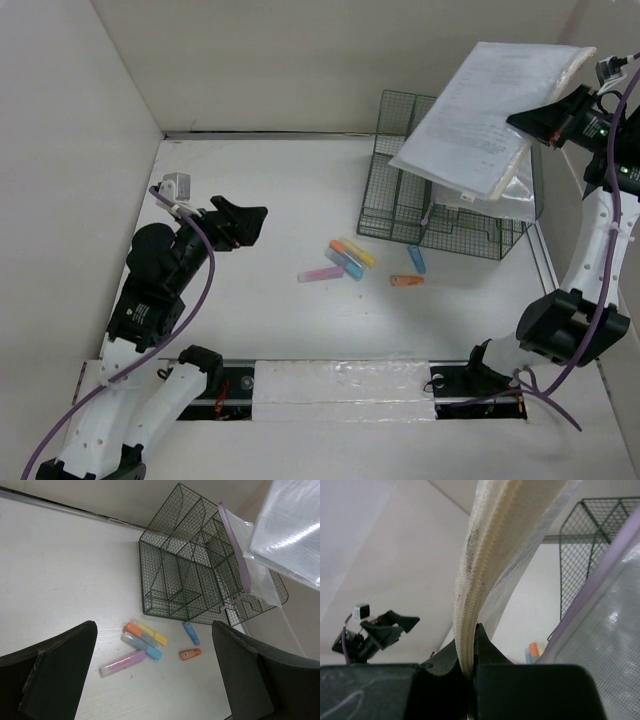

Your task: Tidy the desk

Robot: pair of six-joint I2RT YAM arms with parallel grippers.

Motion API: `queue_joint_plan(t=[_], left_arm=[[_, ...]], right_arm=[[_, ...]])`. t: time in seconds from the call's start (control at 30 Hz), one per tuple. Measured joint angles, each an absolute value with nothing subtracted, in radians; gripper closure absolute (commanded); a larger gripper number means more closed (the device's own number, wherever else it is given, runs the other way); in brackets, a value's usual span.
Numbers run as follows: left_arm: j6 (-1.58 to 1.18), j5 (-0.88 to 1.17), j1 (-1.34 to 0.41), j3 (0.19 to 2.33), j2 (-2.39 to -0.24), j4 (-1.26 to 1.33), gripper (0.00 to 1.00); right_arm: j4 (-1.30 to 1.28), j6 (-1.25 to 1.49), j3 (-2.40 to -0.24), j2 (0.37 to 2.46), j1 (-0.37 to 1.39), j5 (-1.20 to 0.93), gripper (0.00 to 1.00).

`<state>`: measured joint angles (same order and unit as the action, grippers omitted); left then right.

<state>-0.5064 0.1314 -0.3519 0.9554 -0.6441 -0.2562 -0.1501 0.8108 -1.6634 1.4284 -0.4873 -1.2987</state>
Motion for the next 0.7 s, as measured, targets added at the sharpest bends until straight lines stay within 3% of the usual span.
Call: queue_joint_plan(t=[0.47, 0.7], left_arm=[[-0.506, 0.151, -0.372, 0.941, -0.624, -0.250, 0.04], [-0.506, 0.150, -0.373, 0.941, -0.625, -0.250, 0.04]], right_arm=[[-0.222, 0.812, -1.684, 1.512, -0.610, -1.285, 1.00], [-0.589, 0.569, -1.902, 1.660, -0.644, -1.142, 1.00]])
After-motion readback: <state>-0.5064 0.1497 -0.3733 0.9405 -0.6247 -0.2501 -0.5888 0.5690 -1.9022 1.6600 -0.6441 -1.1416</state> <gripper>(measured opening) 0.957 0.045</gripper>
